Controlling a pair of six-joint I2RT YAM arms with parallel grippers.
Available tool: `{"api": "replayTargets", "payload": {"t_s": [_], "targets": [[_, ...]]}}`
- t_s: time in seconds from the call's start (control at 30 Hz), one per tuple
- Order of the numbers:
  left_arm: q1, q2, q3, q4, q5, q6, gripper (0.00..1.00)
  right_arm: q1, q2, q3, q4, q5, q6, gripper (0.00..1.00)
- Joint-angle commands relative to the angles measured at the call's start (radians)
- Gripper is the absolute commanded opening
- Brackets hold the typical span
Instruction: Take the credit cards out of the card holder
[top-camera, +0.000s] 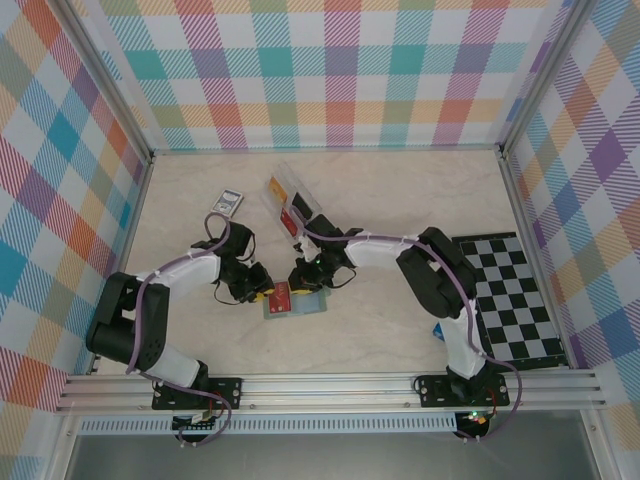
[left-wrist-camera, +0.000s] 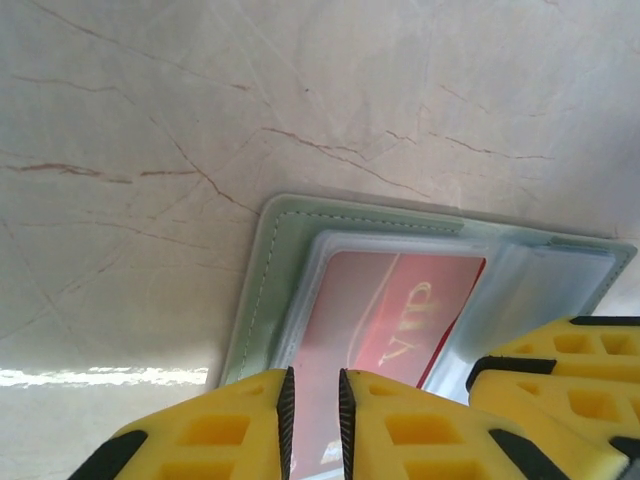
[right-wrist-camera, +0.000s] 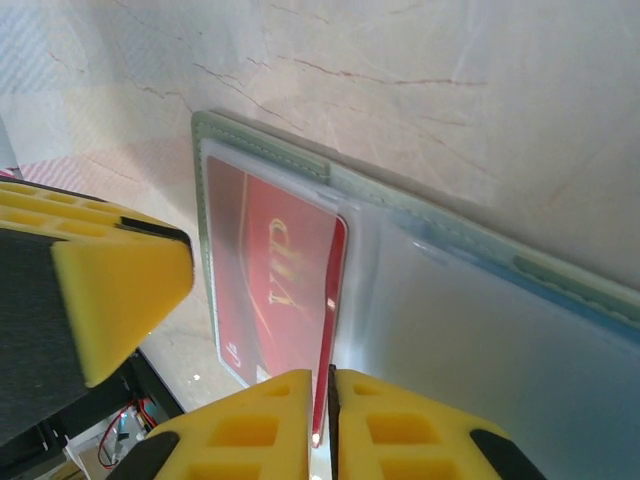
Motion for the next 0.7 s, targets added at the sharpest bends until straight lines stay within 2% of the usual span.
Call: {"api": "replayTargets", "payload": {"t_s": [0.0,0.3,0.67], "targets": [[-0.004,0.022,-0.024,0.008,0.015,0.006,0.17,0.000,0.034,0.034,0.005,-0.026,0.014,0.14],[-0.005,0.056,-0.032,-0.005,0.007,0.013,0.10,0.001,0.057,0.054,-0.021,-0.013,0.016,0.12],[-0.007,0.080,-0.040,0.025,0.049,0.021,0.09,0.002,0.077,0.054,0.005,-0.064,0.018,0.14]]}}
